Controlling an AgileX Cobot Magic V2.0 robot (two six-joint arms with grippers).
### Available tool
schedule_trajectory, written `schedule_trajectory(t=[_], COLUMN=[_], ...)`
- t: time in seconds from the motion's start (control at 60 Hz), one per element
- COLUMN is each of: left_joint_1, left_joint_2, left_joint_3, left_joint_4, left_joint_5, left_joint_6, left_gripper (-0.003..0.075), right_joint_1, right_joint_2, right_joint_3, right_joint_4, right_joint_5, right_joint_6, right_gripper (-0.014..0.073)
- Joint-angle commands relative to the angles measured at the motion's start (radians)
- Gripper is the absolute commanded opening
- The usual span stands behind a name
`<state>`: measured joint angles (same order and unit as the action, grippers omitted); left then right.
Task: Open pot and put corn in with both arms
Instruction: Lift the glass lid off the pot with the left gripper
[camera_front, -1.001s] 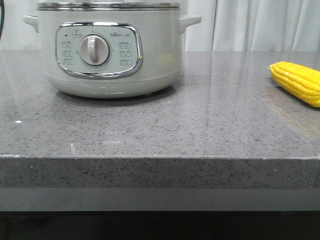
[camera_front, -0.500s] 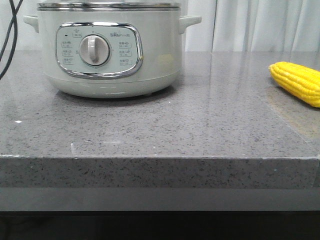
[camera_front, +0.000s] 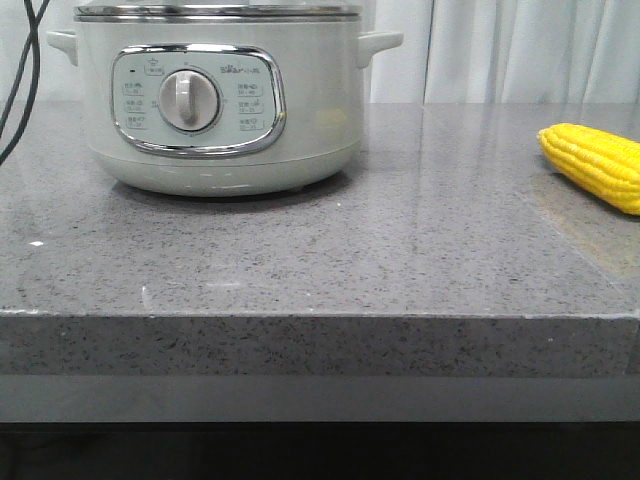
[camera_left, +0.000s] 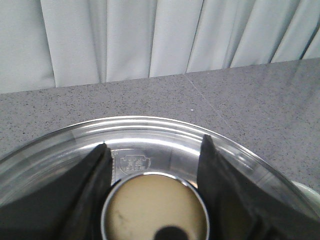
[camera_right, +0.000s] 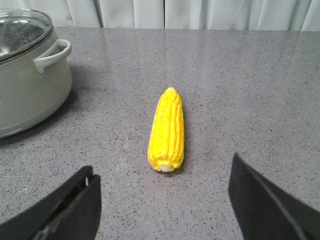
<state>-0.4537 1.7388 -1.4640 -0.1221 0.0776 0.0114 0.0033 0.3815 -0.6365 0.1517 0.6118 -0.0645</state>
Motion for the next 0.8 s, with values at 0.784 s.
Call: schedule_trajectory(t=[0.784], left_joint_1=[-0.004], left_joint_2=[-0.495], left_joint_3=[-0.098], left_joint_4=[0.145], left_joint_5=[0.342], left_joint_6=[-0.011], left_gripper=[0.0208], right_joint_1=[-0.005], right_joint_2=[0.016], right_joint_3=[-0.028], right_joint_4=[0.007], right_joint_5=[-0.020], right_joint_6=[-0.003], right_gripper=[0.0552])
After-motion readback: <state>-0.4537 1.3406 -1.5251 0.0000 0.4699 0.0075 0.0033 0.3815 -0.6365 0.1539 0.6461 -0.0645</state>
